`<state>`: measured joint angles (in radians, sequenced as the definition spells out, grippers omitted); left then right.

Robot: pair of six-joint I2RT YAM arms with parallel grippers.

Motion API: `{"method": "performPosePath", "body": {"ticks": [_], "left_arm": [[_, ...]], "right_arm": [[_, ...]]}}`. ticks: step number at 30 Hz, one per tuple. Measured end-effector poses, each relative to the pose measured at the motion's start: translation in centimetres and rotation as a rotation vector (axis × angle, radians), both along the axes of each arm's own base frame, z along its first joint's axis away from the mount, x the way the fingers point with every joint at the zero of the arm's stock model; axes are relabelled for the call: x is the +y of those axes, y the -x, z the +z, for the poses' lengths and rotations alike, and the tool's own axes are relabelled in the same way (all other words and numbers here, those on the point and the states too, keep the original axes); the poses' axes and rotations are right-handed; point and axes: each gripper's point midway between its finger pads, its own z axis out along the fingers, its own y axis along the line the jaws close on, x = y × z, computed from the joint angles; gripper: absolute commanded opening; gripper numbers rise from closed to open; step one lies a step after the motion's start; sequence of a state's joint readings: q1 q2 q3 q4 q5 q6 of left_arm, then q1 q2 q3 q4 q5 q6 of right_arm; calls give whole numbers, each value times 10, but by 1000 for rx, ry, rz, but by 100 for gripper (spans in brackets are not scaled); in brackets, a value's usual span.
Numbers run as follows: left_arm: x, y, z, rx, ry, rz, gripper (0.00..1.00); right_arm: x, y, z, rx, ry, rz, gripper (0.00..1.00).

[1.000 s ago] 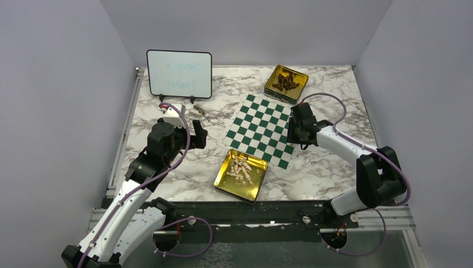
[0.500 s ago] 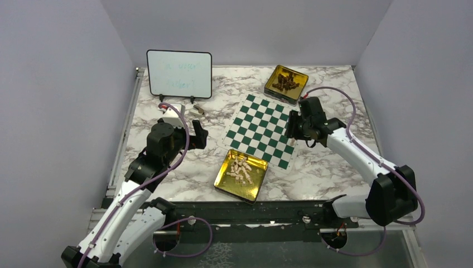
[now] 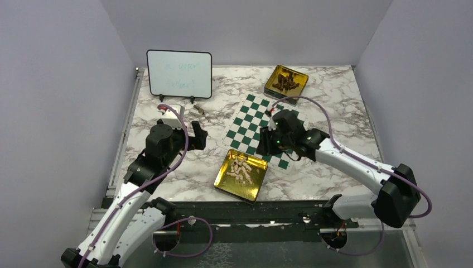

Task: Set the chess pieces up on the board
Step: Pick up the chess piece from the storage box.

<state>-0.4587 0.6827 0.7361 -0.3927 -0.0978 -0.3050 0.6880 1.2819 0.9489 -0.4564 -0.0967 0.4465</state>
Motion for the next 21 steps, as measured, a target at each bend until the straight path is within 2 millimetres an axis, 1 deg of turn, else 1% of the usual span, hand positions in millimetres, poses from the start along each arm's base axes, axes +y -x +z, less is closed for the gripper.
{"method": "performPosePath", "body": {"ticks": [4, 8, 11, 13, 17, 21], "left_arm": [[7, 1, 8, -33, -1, 28, 99], [16, 4, 19, -80, 5, 61, 99], [23, 6, 26, -109, 8, 94, 99], [29, 7, 31, -130, 11, 121, 99], [37, 12, 38, -163, 21, 149, 99], [39, 12, 38, -165, 21, 155, 99]], "right_arm": [[33, 27, -15, 17, 26, 116, 42], [58, 48, -31, 15, 62, 201, 42], [74, 64, -48, 15, 120, 261, 43], [85, 70, -57, 9, 159, 291, 43], [101, 75, -68, -14, 212, 329, 42], [107, 77, -75, -21, 239, 343, 41]]}}
